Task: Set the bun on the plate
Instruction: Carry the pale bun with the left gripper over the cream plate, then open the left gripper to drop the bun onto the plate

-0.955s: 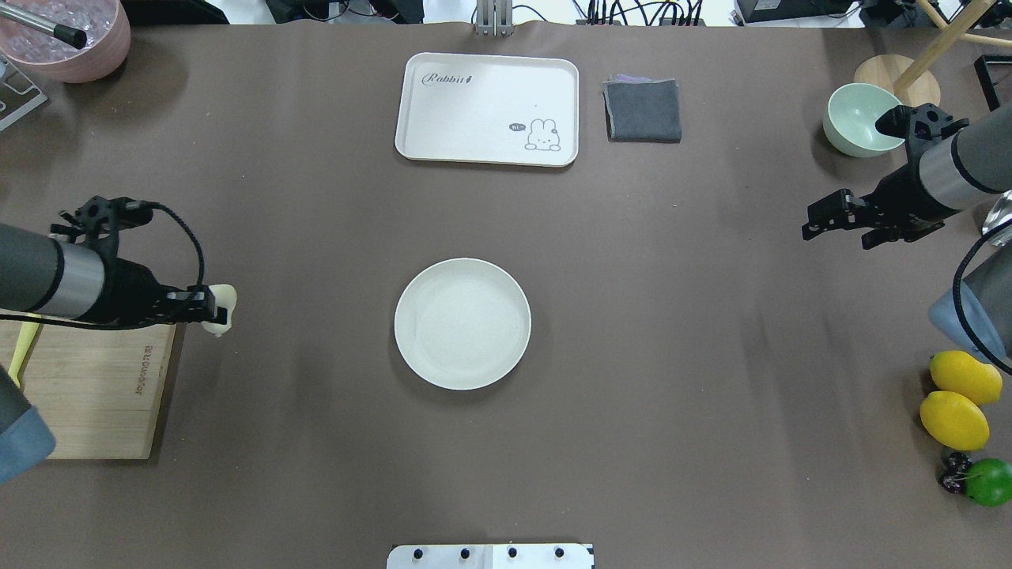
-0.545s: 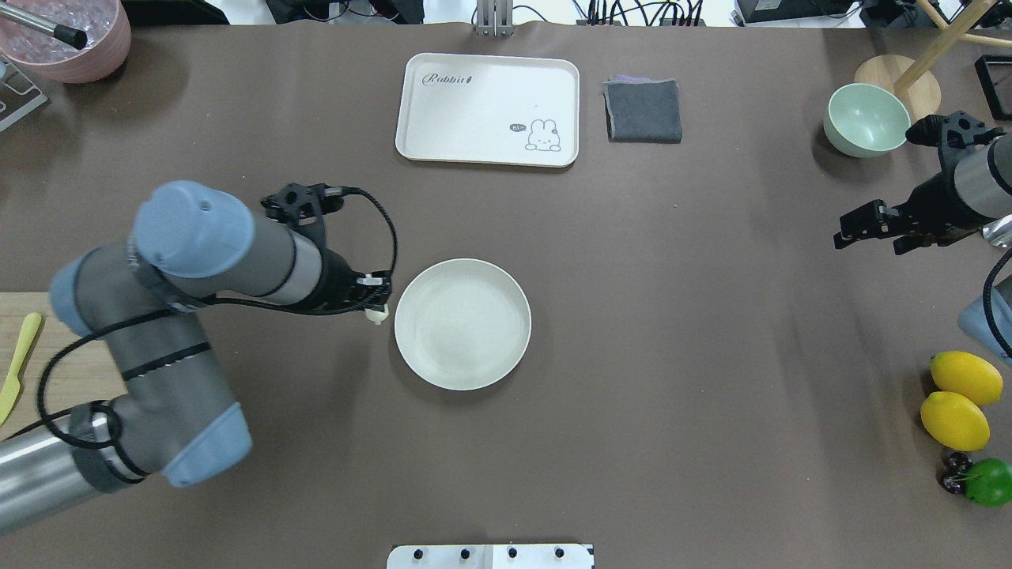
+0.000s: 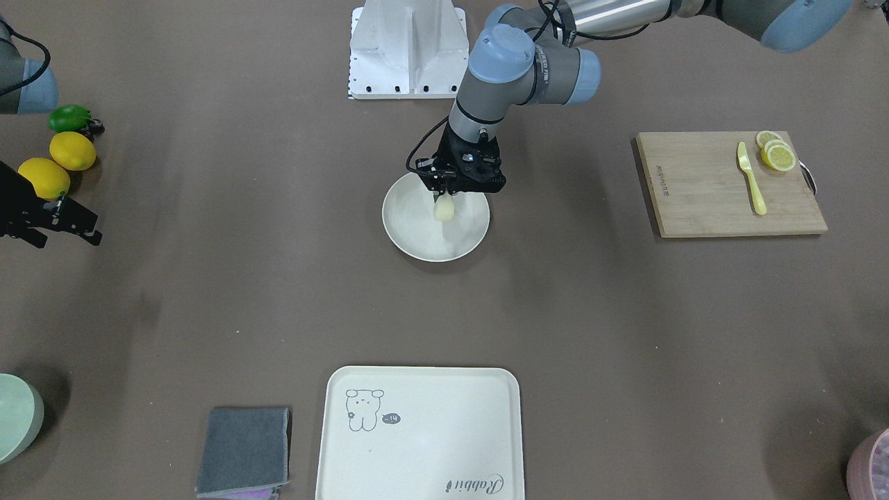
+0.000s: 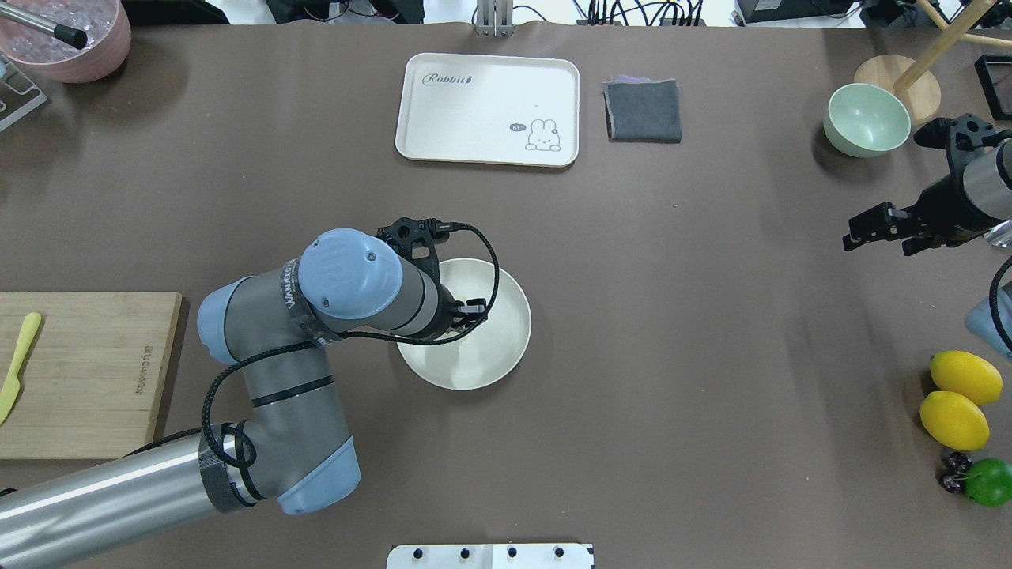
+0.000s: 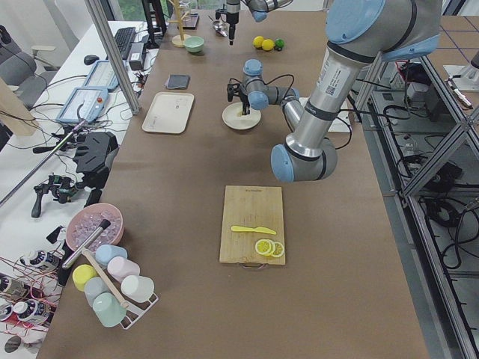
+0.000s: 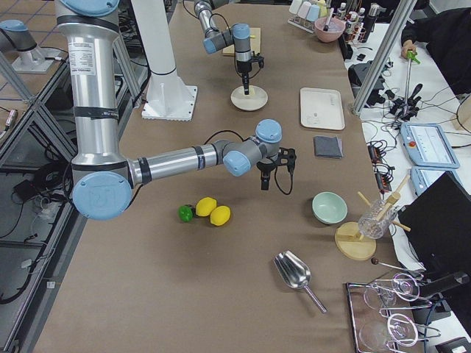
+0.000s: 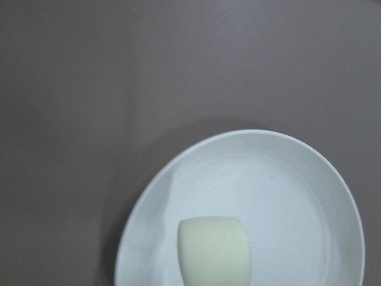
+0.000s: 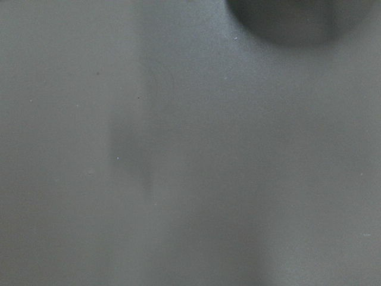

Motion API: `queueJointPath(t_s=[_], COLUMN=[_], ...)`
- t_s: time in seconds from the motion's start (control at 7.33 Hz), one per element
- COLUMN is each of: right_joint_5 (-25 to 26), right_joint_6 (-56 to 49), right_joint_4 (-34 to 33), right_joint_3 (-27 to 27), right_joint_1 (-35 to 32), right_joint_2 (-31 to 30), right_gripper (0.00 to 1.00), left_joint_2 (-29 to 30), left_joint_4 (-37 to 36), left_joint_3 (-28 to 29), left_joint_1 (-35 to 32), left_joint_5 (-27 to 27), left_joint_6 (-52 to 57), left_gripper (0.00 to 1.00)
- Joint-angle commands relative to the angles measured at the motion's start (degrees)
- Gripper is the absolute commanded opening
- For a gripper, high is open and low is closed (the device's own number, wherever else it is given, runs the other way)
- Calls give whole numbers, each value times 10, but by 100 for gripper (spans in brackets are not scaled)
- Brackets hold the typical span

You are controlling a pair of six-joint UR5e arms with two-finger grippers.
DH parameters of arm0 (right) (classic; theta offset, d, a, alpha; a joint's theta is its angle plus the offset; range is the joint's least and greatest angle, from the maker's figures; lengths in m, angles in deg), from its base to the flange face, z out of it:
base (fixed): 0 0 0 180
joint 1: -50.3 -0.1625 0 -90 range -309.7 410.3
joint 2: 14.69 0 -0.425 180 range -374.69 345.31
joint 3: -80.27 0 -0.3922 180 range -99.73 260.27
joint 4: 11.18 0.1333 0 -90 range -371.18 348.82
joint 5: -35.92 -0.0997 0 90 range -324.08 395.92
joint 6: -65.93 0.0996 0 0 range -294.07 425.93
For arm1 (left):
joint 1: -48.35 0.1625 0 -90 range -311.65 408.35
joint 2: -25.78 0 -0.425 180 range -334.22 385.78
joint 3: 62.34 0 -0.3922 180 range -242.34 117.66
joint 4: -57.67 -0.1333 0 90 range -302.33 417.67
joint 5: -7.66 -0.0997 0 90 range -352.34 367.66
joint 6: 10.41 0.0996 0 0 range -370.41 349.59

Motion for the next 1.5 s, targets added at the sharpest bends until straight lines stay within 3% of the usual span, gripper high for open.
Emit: queueJointPath(t_s=[0.0,0.14,0.27,0.41,0.82,1.09,1.36], right_joint_5=[1,0,0,0,-3,-26,-27], right_joint_6=[0,-1,-1,0,-1,-69,-288], right_joint_4=[0,0,0,0,-1,-12,-143], right_joint_3=[1,1,0,-1,-4,0,0], right_joint_1=[1,1,1,0,-6,-60,-149], right_joint_2=[0,1,2,2,2,-1,-1], right_gripper=[100,100,100,100,100,100,100], left_joint_2=[2,2,2,1,2,-17,-55], left_joint_4=[0,0,0,0,-3,-42,-209], left_joint_3=[6,5,5,5,-16,-44,-109], left_joint_1=[2,2,1,0,-15,-72,-181], left_joint_5=[-4,-4,-4,-4,-2,9,47], left_joint_6=[0,0,1,1,2,43,321], left_gripper=[59,70,89,96,97,97,97])
